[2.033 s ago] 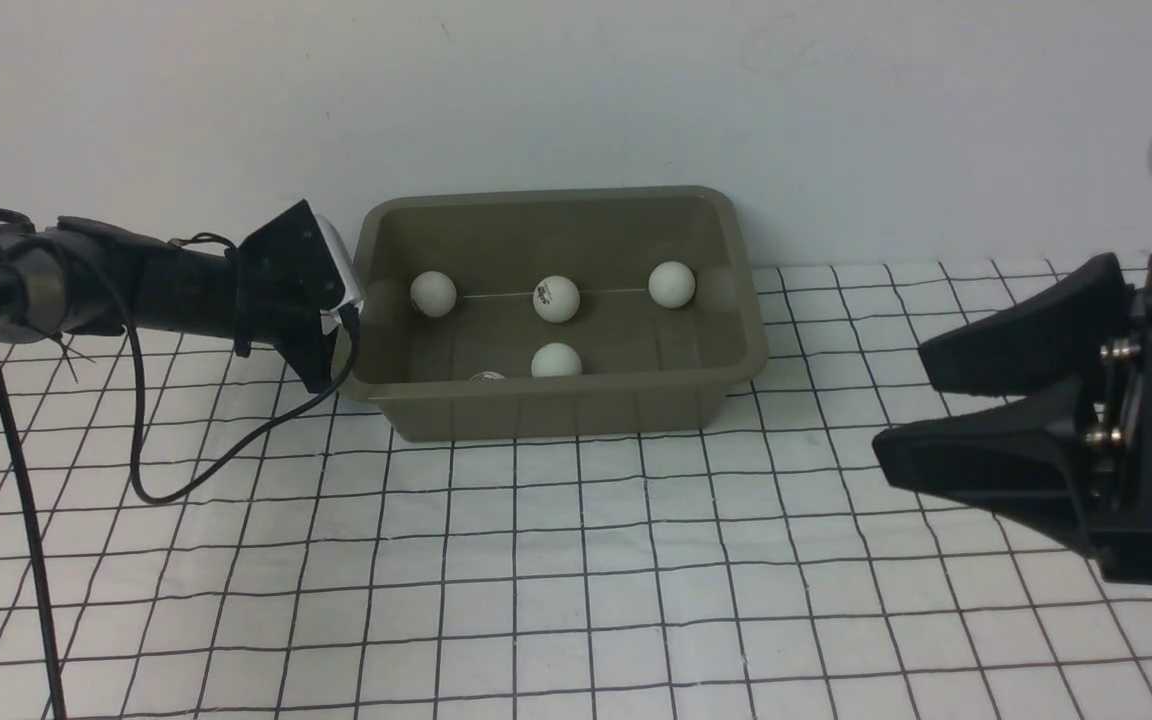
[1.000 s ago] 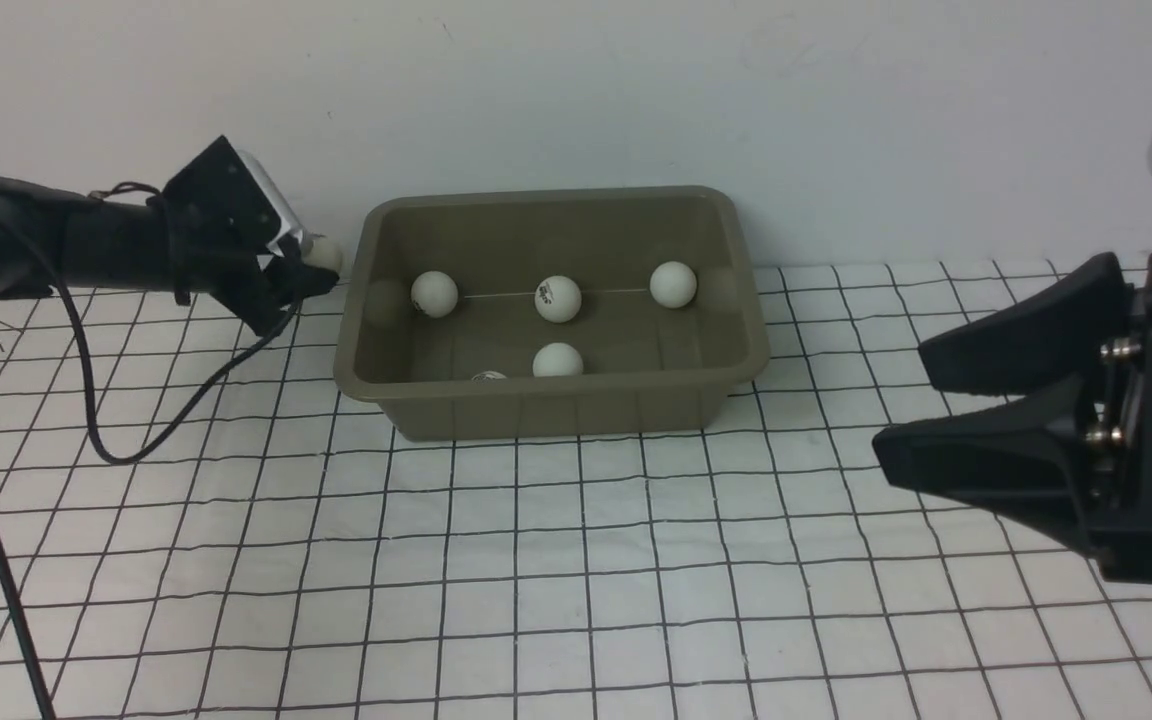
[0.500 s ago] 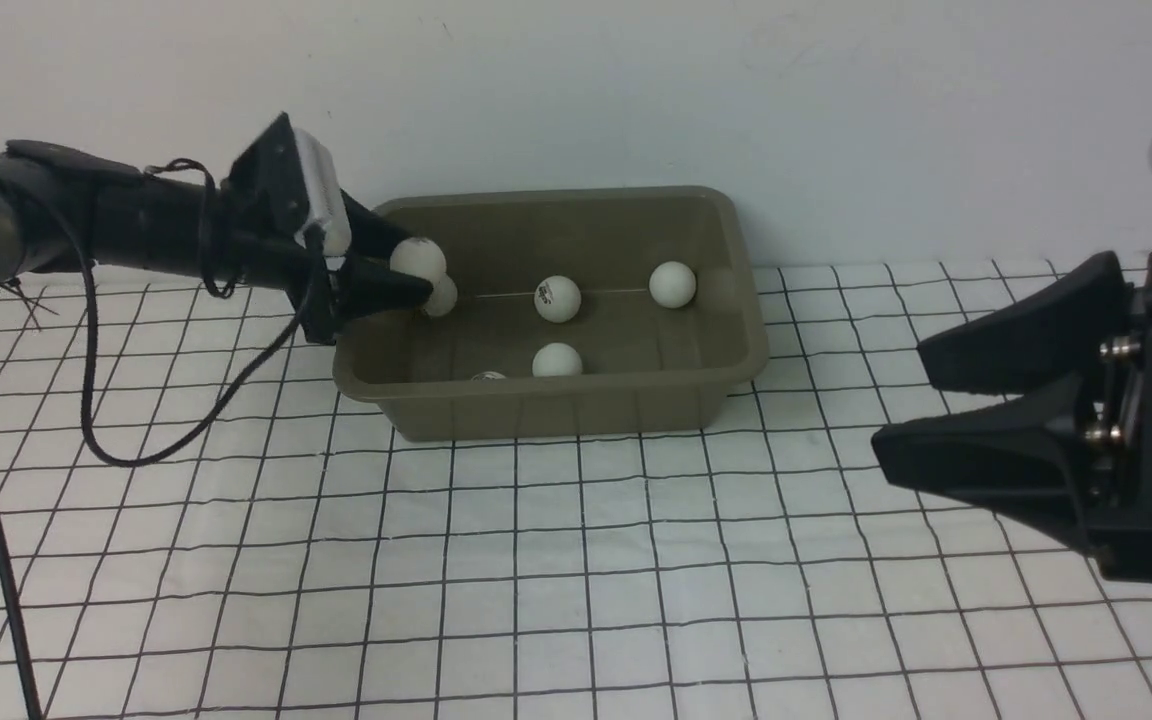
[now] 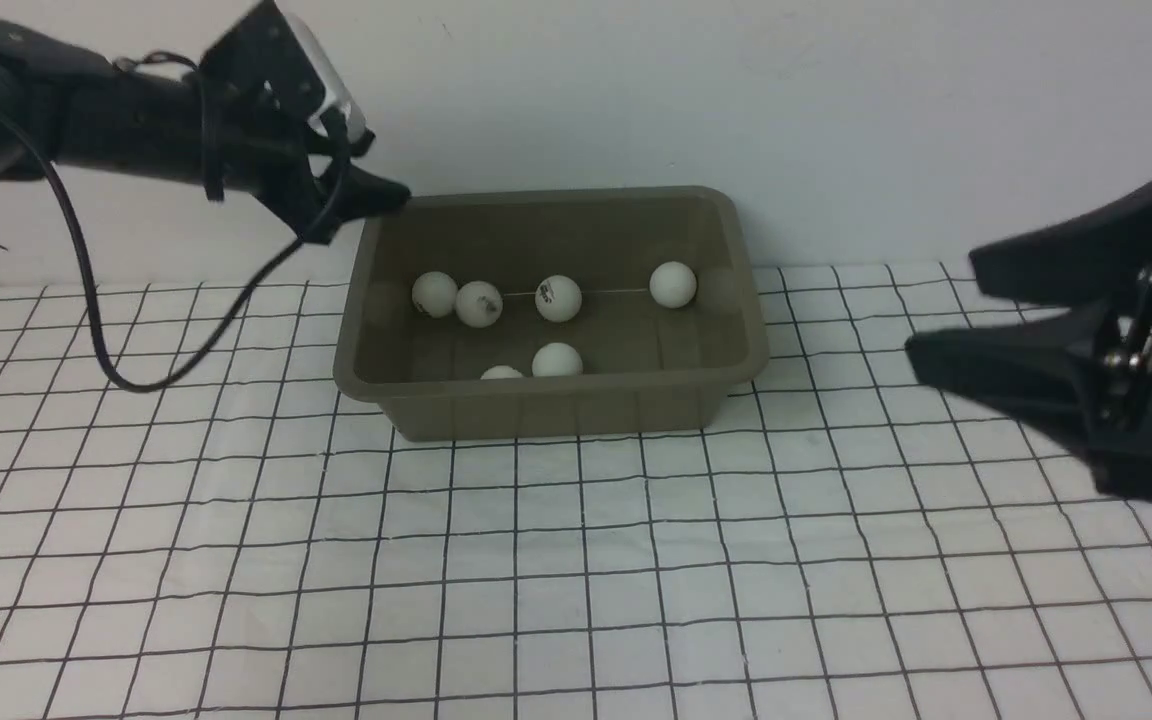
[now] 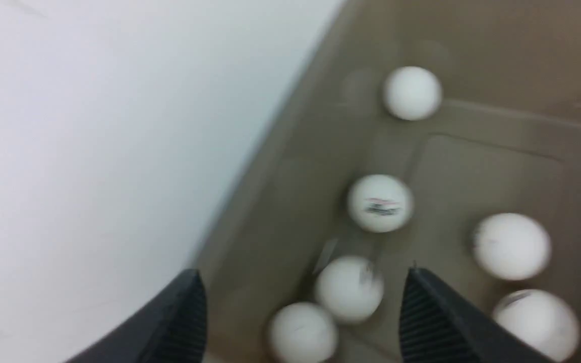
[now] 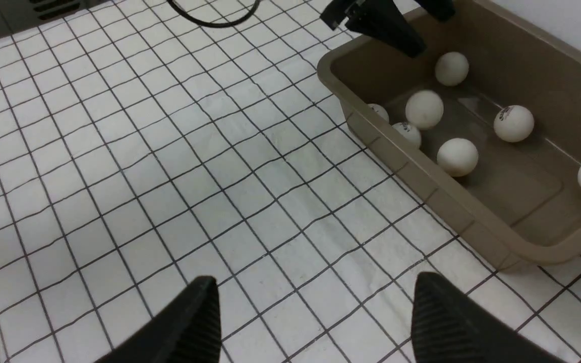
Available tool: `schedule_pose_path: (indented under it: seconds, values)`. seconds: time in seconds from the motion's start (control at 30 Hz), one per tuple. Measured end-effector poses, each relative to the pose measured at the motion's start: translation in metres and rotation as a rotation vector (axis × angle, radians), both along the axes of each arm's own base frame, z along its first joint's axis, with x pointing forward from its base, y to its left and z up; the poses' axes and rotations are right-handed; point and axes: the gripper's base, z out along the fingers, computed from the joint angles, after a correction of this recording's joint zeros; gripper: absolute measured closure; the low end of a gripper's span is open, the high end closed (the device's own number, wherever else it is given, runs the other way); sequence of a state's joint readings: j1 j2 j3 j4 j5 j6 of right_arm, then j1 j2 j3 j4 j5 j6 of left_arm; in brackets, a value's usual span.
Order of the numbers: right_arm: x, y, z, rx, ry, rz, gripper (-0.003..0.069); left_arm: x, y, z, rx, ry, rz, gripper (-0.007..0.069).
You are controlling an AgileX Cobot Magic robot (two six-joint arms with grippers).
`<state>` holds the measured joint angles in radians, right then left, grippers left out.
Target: Put the table tennis balls into the box on the white checkered tablecloth.
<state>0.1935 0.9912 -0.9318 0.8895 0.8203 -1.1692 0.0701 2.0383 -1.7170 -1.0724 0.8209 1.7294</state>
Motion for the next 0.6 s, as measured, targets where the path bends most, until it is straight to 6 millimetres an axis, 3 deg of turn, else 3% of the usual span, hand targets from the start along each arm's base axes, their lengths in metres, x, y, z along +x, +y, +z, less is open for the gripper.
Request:
schedule_pose_path:
  seconds: [0.13,0.23,0.43,0.6]
  values:
    - [-0.010,-0.014,0.019,-0.029,-0.168,-0.125,0.0198,-0.009,0.007,0.031,-0.015,-0.028,0.089,0.0202]
    - [-0.032,-0.025,0.036,0.007,-0.262,-0.219,0.0198,-0.015,0.007,0.047,-0.028,-0.053,0.106,0.0218]
    - [-0.100,-0.050,0.058,0.118,-0.347,-0.384,0.0198,-0.025,0.006,0.068,-0.055,-0.078,0.124,0.0220]
    - [-0.153,-0.071,0.057,0.173,-0.371,-0.509,0.0198,-0.032,0.006,0.081,-0.088,-0.081,0.144,0.0220]
